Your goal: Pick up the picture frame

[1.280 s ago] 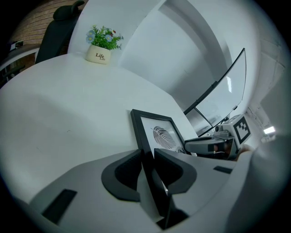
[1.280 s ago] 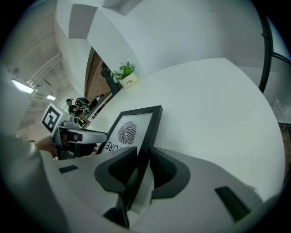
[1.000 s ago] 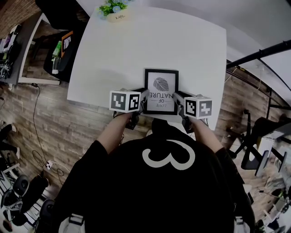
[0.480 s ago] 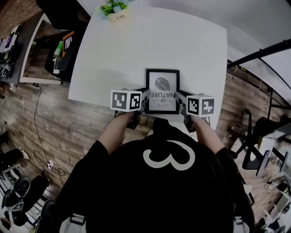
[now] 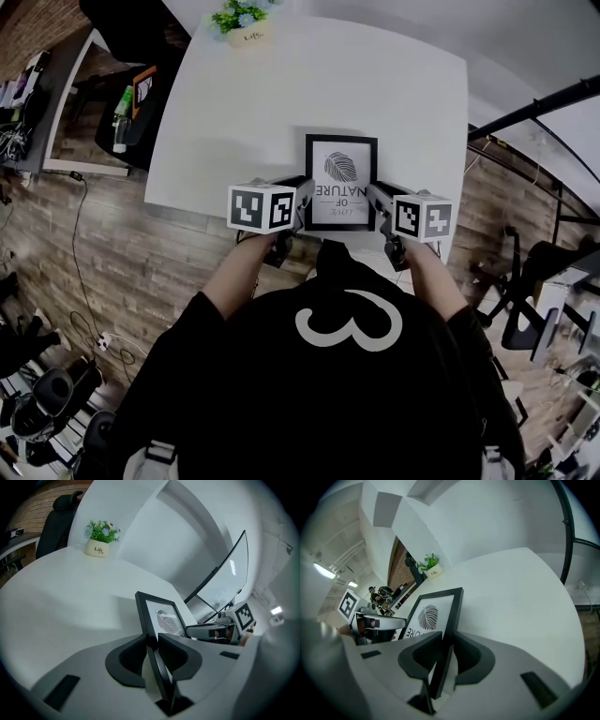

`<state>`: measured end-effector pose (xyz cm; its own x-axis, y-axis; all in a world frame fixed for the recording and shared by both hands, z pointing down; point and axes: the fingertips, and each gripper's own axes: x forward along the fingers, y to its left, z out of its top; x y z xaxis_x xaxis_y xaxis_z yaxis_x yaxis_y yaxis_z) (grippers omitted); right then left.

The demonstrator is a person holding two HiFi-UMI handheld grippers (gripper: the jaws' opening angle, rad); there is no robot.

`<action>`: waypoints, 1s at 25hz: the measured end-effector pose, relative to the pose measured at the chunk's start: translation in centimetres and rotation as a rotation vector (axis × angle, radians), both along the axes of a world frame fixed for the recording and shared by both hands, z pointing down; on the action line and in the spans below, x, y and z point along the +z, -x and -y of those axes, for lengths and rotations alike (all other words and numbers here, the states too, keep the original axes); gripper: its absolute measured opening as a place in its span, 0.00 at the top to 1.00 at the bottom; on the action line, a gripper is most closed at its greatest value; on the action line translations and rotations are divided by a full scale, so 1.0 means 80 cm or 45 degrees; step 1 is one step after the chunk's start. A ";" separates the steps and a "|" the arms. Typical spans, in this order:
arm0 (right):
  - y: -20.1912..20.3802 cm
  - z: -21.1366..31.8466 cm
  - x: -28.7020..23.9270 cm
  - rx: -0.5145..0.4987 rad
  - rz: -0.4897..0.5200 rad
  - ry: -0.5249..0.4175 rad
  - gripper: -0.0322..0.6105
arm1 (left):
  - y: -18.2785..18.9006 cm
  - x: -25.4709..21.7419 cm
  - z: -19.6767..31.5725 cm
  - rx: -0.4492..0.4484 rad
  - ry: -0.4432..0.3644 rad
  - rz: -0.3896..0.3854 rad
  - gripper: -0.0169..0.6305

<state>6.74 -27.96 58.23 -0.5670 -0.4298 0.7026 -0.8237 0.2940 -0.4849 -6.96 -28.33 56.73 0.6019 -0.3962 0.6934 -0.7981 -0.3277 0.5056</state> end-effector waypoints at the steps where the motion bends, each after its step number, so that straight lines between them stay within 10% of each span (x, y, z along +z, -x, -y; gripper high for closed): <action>1: 0.000 0.001 -0.007 -0.001 0.000 -0.018 0.81 | 0.000 -0.006 0.000 -0.002 -0.014 -0.005 0.84; 25: 0.029 -0.024 -0.195 -0.069 -0.090 -0.557 0.80 | 0.029 -0.184 -0.033 -0.037 -0.449 -0.055 0.84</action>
<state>4.43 -26.03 42.60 -0.5540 -0.6664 0.4989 -0.8281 0.5027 -0.2481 -9.31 -25.66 42.01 0.6124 -0.6242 0.4851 -0.7902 -0.4655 0.3986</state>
